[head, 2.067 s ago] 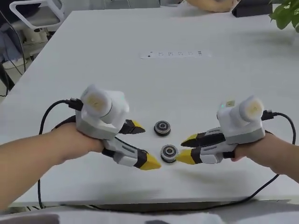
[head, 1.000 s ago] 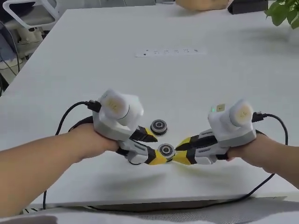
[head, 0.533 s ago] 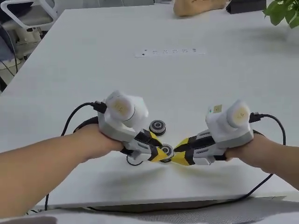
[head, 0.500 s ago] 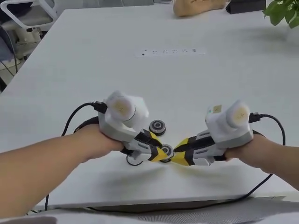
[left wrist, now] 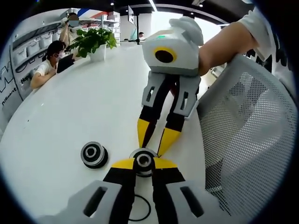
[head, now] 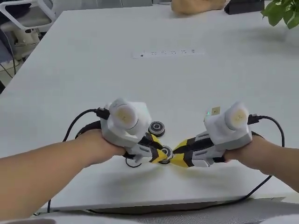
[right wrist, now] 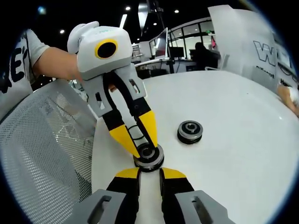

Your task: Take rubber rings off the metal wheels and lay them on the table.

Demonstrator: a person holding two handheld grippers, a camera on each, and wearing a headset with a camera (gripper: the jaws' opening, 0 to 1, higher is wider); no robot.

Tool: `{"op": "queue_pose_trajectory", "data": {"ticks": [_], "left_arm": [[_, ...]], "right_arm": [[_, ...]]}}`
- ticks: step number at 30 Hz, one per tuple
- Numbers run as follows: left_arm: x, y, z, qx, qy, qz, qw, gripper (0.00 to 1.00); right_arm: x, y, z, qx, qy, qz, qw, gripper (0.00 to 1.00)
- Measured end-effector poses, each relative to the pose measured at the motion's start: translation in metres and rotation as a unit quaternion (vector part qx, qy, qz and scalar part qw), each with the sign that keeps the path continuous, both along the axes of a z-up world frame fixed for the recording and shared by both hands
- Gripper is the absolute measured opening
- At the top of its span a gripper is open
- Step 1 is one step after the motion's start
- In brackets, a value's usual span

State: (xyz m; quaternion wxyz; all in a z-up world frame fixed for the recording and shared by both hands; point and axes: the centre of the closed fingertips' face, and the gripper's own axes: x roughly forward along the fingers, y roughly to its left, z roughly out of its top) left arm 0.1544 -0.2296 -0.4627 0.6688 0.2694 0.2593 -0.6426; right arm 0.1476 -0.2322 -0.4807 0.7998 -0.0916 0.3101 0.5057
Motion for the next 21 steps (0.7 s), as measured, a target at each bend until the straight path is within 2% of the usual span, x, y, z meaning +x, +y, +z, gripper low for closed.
{"op": "queue_pose_trajectory", "data": {"ticks": [10, 12, 13, 14, 18, 21], "left_arm": [[0.0014, 0.0002, 0.0001, -0.004, -0.003, 0.016, 0.9999, 0.07], [0.0005, 0.0003, 0.0004, -0.005, -0.006, 0.018, 0.9998, 0.07], [0.0007, 0.0003, 0.0004, -0.005, -0.007, 0.018, 0.9998, 0.07], [0.0008, 0.0002, 0.0004, -0.006, -0.007, 0.019, 0.9998, 0.07], [0.0009, 0.0002, 0.0006, -0.005, -0.007, 0.021, 0.9997, 0.07], [0.0009, 0.0001, 0.0005, -0.004, -0.011, 0.021, 0.9997, 0.07]], "right_arm": [[-0.0005, 0.0000, -0.0001, 0.010, 0.009, -0.011, 0.9999, 0.12], [-0.0002, -0.0024, -0.0014, 0.007, 0.014, -0.020, 0.9997, 0.07], [-0.0013, -0.0043, -0.0034, 0.006, 0.028, -0.027, 0.9992, 0.02], [0.0005, -0.0037, -0.0038, 0.017, 0.038, -0.035, 0.9985, 0.00], [0.0004, -0.0035, -0.0034, 0.016, 0.036, -0.038, 0.9985, 0.00], [0.0023, -0.0039, -0.0040, 0.027, 0.055, -0.055, 0.9966, 0.00]]}}
